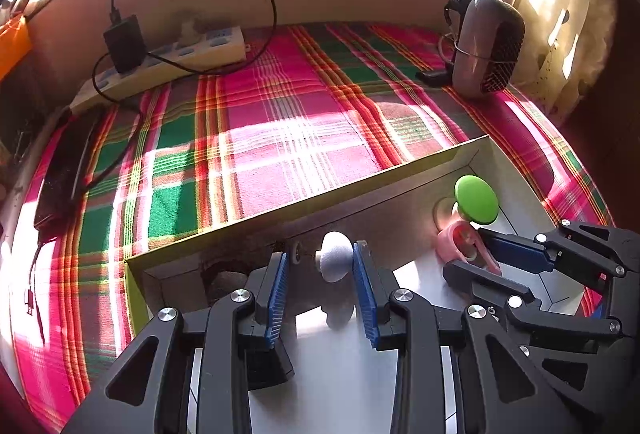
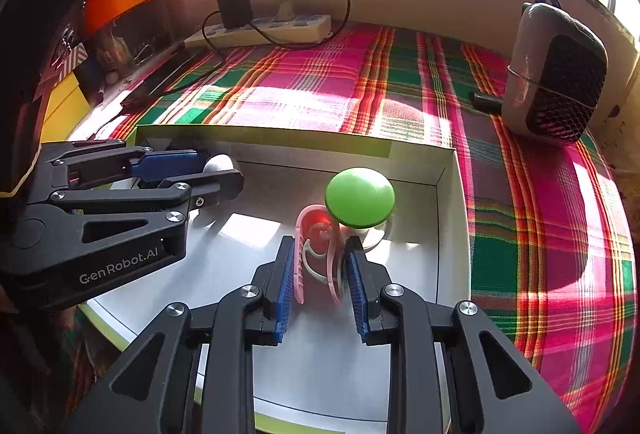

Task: Organize objects
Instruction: 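Open both grippers to drop the knob and clip in the box, withdraw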

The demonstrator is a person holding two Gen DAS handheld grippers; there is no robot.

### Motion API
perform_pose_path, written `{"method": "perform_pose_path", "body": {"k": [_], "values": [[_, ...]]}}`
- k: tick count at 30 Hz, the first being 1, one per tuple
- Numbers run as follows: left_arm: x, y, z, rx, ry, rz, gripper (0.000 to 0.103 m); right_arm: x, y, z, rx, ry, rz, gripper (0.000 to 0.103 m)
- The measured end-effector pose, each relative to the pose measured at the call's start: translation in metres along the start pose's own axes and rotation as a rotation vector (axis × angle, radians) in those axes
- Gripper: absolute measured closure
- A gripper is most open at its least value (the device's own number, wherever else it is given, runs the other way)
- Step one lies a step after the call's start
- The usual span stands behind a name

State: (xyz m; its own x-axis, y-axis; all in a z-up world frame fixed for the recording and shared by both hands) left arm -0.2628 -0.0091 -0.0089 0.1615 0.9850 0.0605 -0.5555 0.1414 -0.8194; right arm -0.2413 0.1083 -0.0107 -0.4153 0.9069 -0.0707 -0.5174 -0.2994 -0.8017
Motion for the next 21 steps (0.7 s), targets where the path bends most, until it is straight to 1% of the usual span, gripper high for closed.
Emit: {"method": "perform_pose_path", "body": {"k": [2, 4, 8, 13, 21], "values": [[-0.002, 0.0, 0.0, -0.001, -0.012, -0.011, 0.073, 0.001, 0.0, 0.0, 0.002, 0.001, -0.002, 0.076], [-0.002, 0.0, 0.0, -0.002, -0.015, -0.013, 0.073, 0.0, -0.001, 0.0, 0.006, 0.001, 0.002, 0.072], [-0.003, 0.0, 0.001, -0.002, -0.015, -0.014, 0.073, -0.003, -0.004, 0.001, 0.017, -0.004, -0.006, 0.057], [-0.001, -0.002, -0.001, 0.001, -0.013, -0.014, 0.073, -0.001, -0.007, 0.002, 0.021, 0.012, -0.014, 0.057], [-0.006, -0.014, 0.0, 0.044, -0.034, -0.03, 0.072, -0.002, -0.011, 0.0, 0.034, 0.028, -0.018, 0.057]]}}
Point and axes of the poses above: each gripper's, at about its wrist camera, not at the fingertips, and y roughly the way its jaws point, x to its right, z to its top, the point moved 2 cm from there along y, roughly the way its jaws point, and after that the axes turned 1 degree about y, right-handed, at the moved point
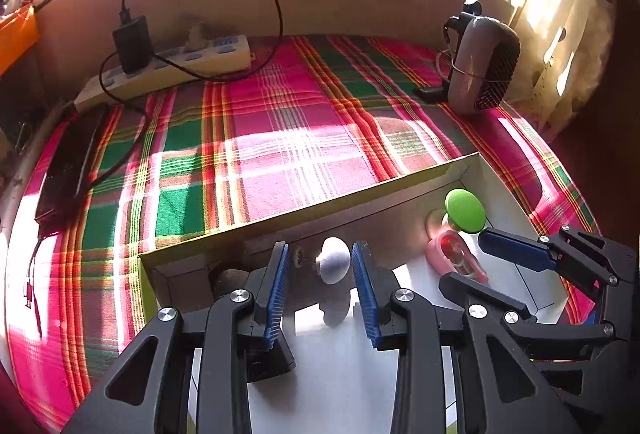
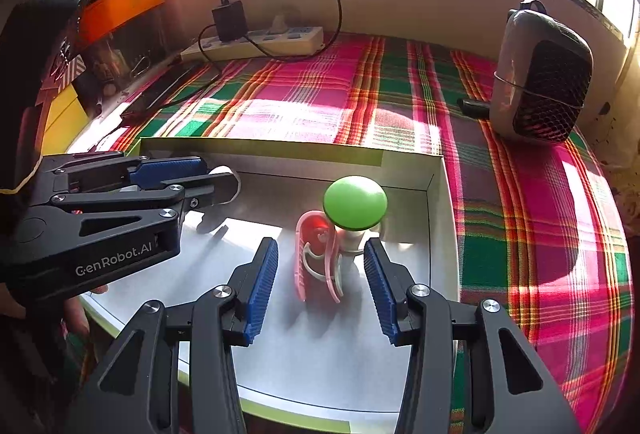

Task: Organize objects
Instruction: 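Open both grippers to drop the knob and clip in the box, withdraw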

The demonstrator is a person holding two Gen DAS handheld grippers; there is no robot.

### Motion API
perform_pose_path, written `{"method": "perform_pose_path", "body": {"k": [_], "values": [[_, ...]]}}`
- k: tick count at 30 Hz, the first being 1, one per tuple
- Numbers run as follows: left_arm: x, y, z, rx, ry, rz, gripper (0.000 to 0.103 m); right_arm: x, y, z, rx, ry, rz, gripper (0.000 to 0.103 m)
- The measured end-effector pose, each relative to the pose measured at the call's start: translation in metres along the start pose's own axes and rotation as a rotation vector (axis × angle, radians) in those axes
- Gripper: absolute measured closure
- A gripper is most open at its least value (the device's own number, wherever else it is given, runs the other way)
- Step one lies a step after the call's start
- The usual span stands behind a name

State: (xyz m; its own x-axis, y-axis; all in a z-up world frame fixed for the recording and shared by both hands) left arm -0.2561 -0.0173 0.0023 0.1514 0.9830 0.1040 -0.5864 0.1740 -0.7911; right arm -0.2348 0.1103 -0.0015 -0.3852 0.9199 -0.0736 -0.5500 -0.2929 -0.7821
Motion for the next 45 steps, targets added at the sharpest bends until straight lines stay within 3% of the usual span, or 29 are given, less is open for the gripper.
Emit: {"method": "perform_pose_path", "body": {"k": [9, 27, 45], "values": [[-0.001, -0.033, -0.005, 0.059, 0.002, -0.003, 0.072, -0.005, -0.017, -0.002, 0.03, 0.009, -0.004, 0.057], [-0.001, -0.066, -0.036, 0.084, -0.025, 0.011, 0.072, -0.018, -0.045, -0.02, 0.062, 0.012, -0.013, 0.057], [-0.008, -0.115, -0.089, 0.154, -0.103, 0.036, 0.072, -0.013, -0.076, -0.056, 0.087, 0.026, -0.031, 0.057]]}}
Point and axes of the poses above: each gripper's, at about its wrist camera, not at the fingertips, and y roughly the way its jaws point, x to its right, z to its top, the point moved 2 cm from there along y, roughly the way its jaws point, and after that the axes turned 1 degree about y, right-handed, at the moved point
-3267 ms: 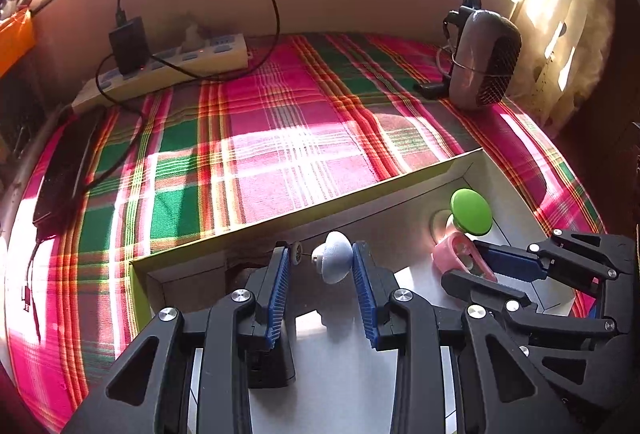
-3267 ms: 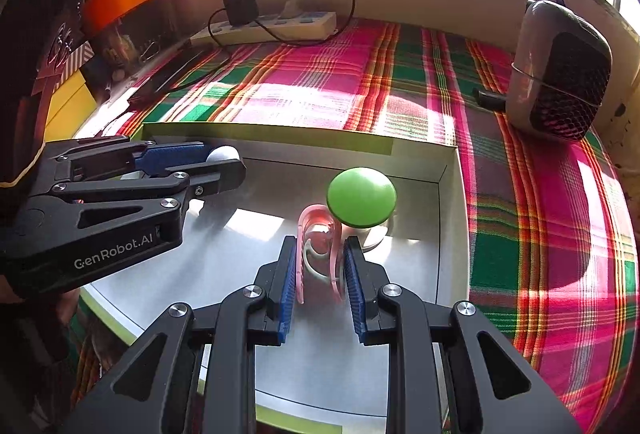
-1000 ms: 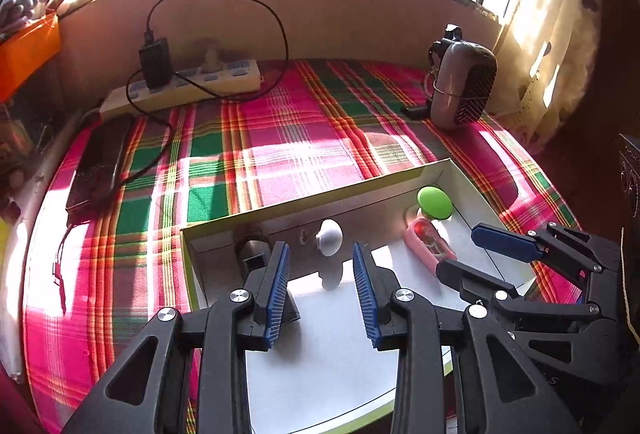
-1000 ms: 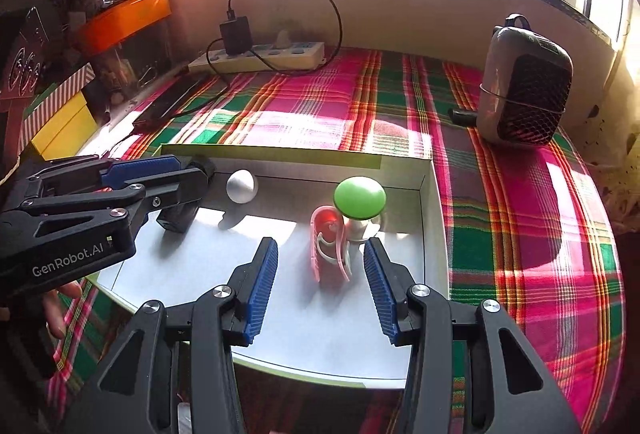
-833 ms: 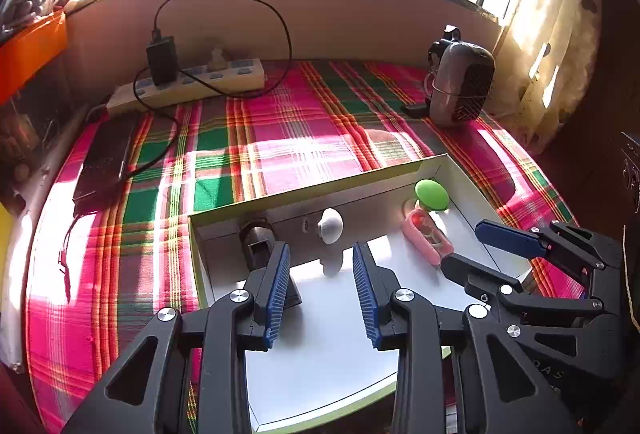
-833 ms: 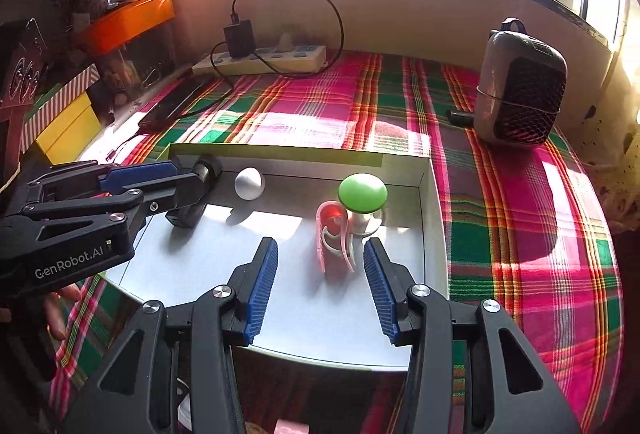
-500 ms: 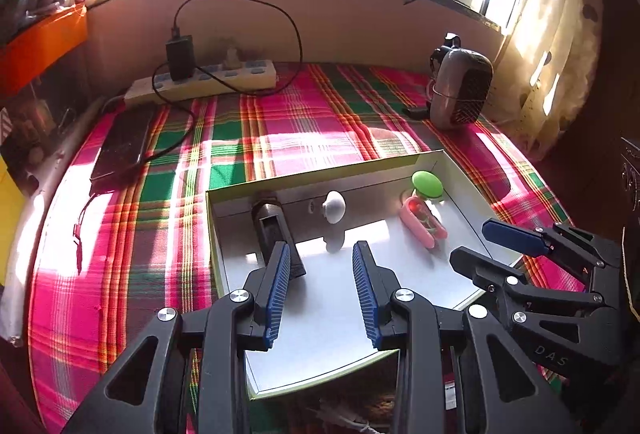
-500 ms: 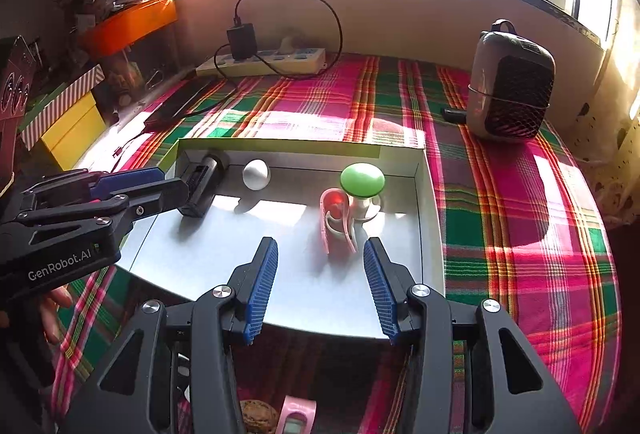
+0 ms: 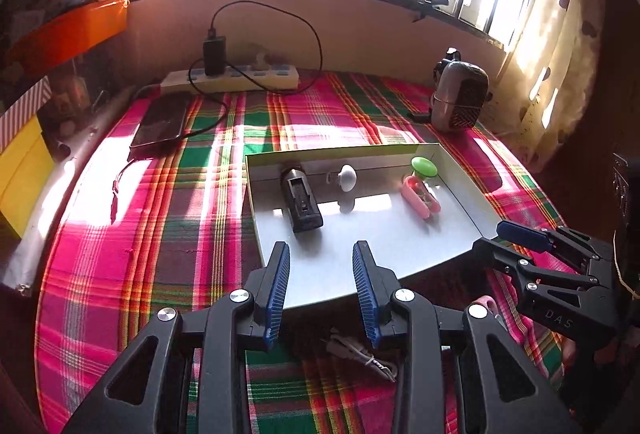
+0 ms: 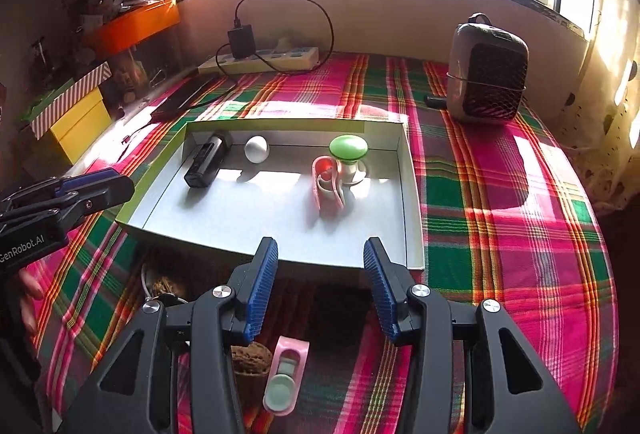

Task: Organize objects
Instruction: 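Open both grippers to drop the knob and clip in the box, withdraw, then move the left gripper to the white cable while the right gripper approaches the pink case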

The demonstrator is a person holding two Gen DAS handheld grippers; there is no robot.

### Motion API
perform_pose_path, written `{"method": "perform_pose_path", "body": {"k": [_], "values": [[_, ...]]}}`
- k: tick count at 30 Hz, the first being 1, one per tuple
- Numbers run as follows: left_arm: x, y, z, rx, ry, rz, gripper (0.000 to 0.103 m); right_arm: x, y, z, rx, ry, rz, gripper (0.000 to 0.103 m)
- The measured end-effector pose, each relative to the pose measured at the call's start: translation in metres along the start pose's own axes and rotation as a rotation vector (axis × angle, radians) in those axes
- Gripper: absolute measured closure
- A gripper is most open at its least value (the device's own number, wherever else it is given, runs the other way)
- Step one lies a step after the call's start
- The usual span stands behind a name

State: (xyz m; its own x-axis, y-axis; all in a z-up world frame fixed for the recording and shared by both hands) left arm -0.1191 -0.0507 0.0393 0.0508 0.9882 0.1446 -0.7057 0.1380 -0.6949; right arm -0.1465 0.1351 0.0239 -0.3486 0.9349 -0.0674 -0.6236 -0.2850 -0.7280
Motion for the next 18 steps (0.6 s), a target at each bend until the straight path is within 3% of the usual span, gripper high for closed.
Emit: {"method": "perform_pose_path", "body": {"k": [10, 13, 18], "values": [[-0.013, -0.007, -0.039, -0.044, -0.079, 0.005, 0.072, 0.004, -0.022, -0.025, 0.015, 0.004, -0.01, 0.057], [-0.013, -0.006, -0.049, -0.051, -0.123, -0.038, 0.072, 0.002, -0.025, -0.031, 0.016, 0.002, -0.019, 0.057], [0.002, 0.001, -0.058, -0.085, -0.103, -0.071, 0.07, -0.001, -0.028, -0.042, 0.008, -0.014, -0.023, 0.057]]}}
Point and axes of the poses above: each gripper's, at about its wrist camera, not at the fingertips, and y roughly the way its jaws point, x to its right, z to its top, the point moved 2 cm from there along y, roughly the way its jaws point, and after that the axes turned 1 degree about y, right-handed, at the moved point
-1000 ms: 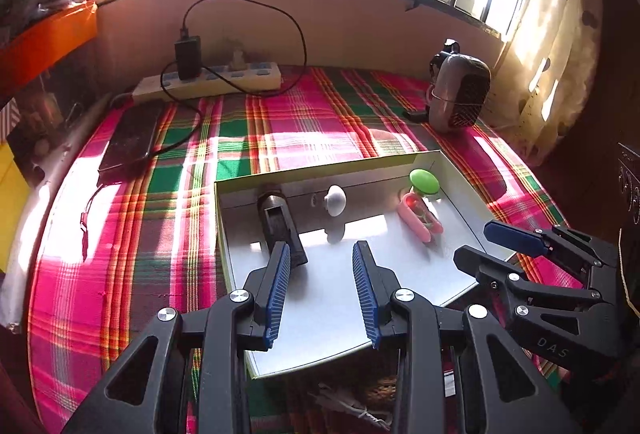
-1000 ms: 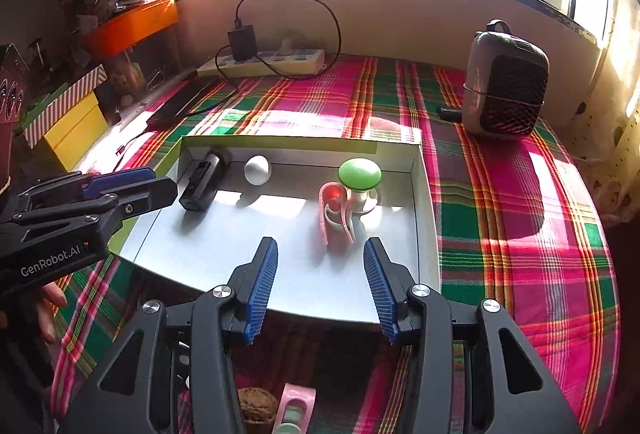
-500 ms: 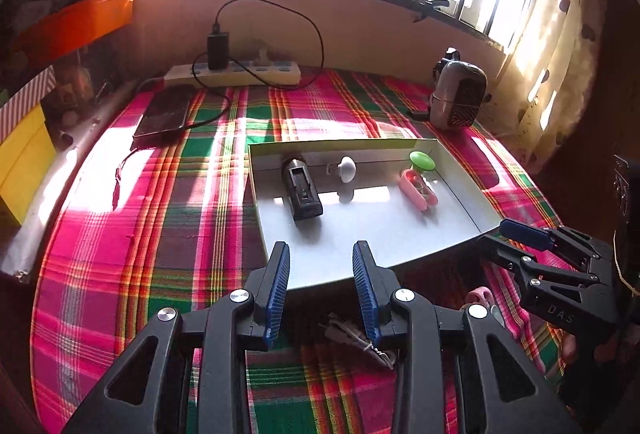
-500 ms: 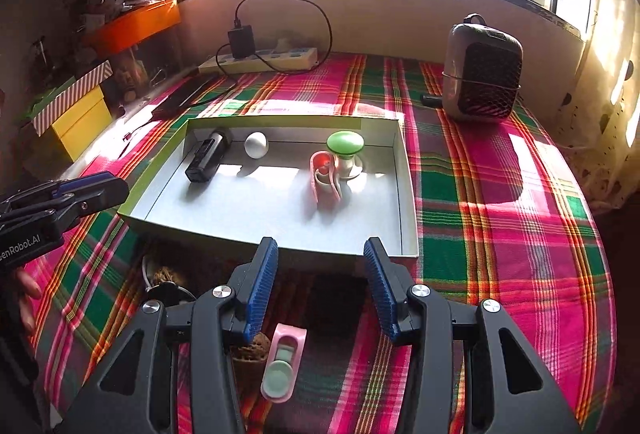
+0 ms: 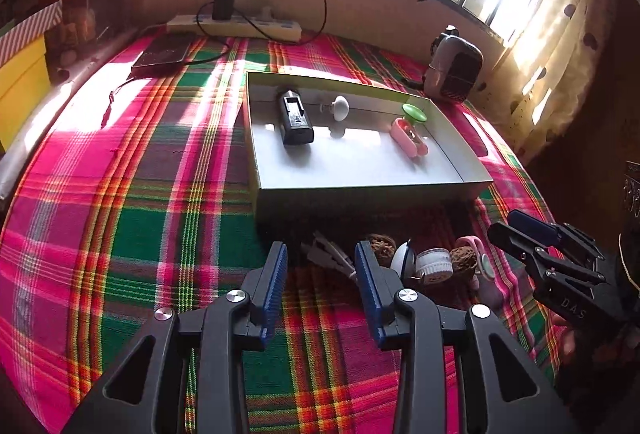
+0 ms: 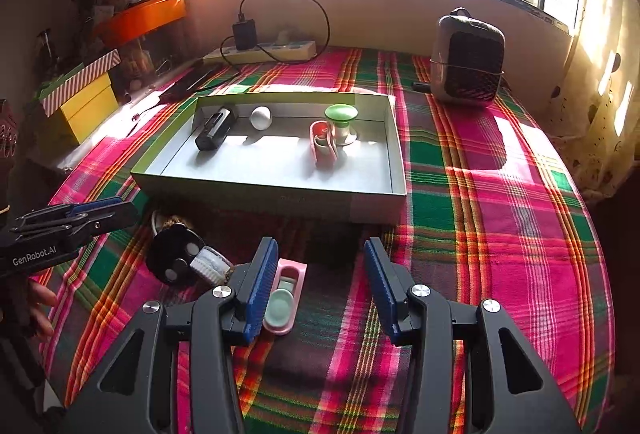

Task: Organize objects
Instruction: 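Move the left gripper to the white cable while the right gripper approaches the pink case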

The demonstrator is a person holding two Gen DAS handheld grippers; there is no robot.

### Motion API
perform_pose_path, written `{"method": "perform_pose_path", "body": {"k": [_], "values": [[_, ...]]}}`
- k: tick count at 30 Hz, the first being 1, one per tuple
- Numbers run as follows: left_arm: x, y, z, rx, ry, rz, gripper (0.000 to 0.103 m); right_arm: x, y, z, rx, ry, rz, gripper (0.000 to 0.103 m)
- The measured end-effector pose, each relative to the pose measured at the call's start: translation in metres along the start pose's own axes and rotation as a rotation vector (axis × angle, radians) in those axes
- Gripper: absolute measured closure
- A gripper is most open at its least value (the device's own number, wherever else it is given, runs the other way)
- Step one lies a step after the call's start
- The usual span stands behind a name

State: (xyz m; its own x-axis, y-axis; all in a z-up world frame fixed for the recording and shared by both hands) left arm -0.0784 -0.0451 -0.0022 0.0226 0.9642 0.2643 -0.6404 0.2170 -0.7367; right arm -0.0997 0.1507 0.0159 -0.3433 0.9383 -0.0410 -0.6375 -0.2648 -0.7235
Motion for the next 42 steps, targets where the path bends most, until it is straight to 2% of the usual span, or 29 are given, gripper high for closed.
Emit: {"method": "perform_pose_path", "body": {"k": [17, 34, 42], "values": [[0.01, 0.013, -0.007, -0.038, -0.008, 0.018, 0.069, 0.007, 0.0, -0.009, -0.002, 0.023, 0.011, 0.057], [0.024, 0.021, -0.006, -0.081, 0.043, 0.096, 0.068, 0.012, 0.002, -0.013, -0.008, 0.038, 0.018, 0.057], [0.012, 0.013, -0.009, -0.088, 0.054, 0.138, 0.067, 0.011, 0.001, -0.015, -0.008, 0.036, 0.026, 0.057]]}}
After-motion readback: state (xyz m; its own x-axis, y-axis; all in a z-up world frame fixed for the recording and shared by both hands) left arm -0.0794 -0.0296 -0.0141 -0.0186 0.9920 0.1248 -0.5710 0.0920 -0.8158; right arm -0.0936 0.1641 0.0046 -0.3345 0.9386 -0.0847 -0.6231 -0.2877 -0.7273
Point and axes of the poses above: each gripper's, at about its wrist camera, not at the fingertips, and y roughly the way its jaws point, x to its right, z to its top, the point moved 2 cm from there along y, roughly the way its jaws point, and after that the axes turned 1 degree about y, right-handed, at the moved point
